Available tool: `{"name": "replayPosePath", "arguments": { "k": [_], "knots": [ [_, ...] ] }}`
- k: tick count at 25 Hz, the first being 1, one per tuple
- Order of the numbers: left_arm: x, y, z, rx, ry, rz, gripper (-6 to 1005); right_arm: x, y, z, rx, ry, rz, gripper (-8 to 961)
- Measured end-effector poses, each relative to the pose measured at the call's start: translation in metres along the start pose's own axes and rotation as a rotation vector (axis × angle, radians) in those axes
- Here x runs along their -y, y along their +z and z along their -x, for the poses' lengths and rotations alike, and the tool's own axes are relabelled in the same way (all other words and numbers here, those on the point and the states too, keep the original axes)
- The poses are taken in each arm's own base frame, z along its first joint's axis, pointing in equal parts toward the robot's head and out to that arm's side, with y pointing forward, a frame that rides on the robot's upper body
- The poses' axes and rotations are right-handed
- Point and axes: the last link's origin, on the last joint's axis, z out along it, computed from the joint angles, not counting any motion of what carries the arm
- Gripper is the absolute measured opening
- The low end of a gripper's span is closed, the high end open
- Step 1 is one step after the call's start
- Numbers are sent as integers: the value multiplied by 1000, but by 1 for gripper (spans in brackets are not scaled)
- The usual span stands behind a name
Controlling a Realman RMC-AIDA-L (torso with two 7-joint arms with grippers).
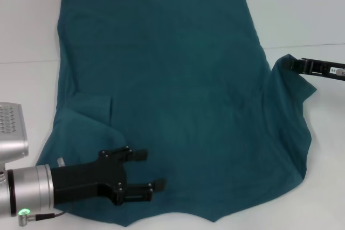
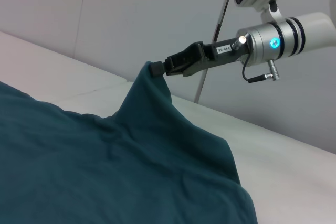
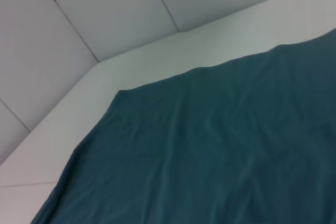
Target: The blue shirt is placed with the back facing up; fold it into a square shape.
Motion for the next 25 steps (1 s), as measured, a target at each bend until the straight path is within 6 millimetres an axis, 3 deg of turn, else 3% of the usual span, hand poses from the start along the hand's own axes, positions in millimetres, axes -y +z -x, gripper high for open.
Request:
{"name": "replayPosePath", "arguments": {
  "k": [7, 13, 19, 24, 25],
  "knots": [
    [0, 0, 1, 0, -6, -1, 877, -7, 10, 2, -8, -4, 13, 36],
    [-1, -1, 3, 0, -10, -5, 877, -27, 27, -7, -56, -27, 62, 42],
    [0, 0, 6, 4, -18, -16, 877, -49, 48, -12, -87, -64, 97, 153],
    [1, 1, 7, 7, -24, -20, 878, -48, 50, -12, -87, -64, 83, 245],
    [1, 1, 7, 7, -23, -20, 878, -44, 47, -11, -83, -53, 71, 367]
  ]
}}
